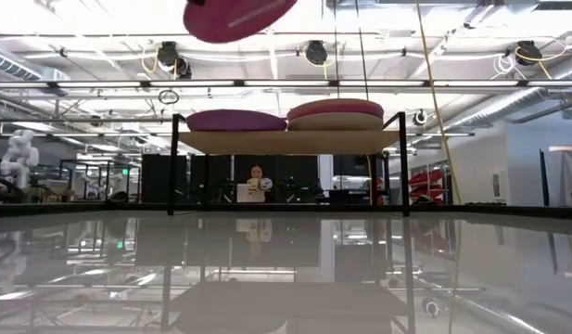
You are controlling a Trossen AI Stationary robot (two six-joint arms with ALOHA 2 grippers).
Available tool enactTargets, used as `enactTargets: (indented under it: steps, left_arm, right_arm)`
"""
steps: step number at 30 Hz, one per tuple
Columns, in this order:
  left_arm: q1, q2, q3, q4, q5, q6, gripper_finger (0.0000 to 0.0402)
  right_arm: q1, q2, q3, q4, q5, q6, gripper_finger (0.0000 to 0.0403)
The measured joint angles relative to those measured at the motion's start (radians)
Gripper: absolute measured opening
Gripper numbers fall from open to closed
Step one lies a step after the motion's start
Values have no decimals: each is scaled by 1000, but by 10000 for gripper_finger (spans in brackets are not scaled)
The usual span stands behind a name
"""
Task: Place and stack plates onto a shelf
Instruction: Stack the pink plate on top of the purple plate on the shelf, then stack the black plate on top of the purple plate on the shelf
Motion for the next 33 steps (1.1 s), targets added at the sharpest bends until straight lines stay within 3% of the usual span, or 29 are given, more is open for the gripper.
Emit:
enactTargets:
  steps: [6, 14, 22, 33]
  left_arm:
    - [326, -29, 0, -15, 220, 101, 10]
    - [582, 3, 0, -52, 368, 129, 10]
    - [620, 2, 0, -45, 369, 88, 58]
    - [604, 15, -1, -24, 335, 42, 69]
  right_arm:
    - [5, 10, 0, -2, 0, -17, 116]
    - [5, 13, 0, -16, 2, -19, 116]
    - [5, 13, 0, -37, 3, -19, 116]
    - [5, 13, 0, -38, 4, -11, 116]
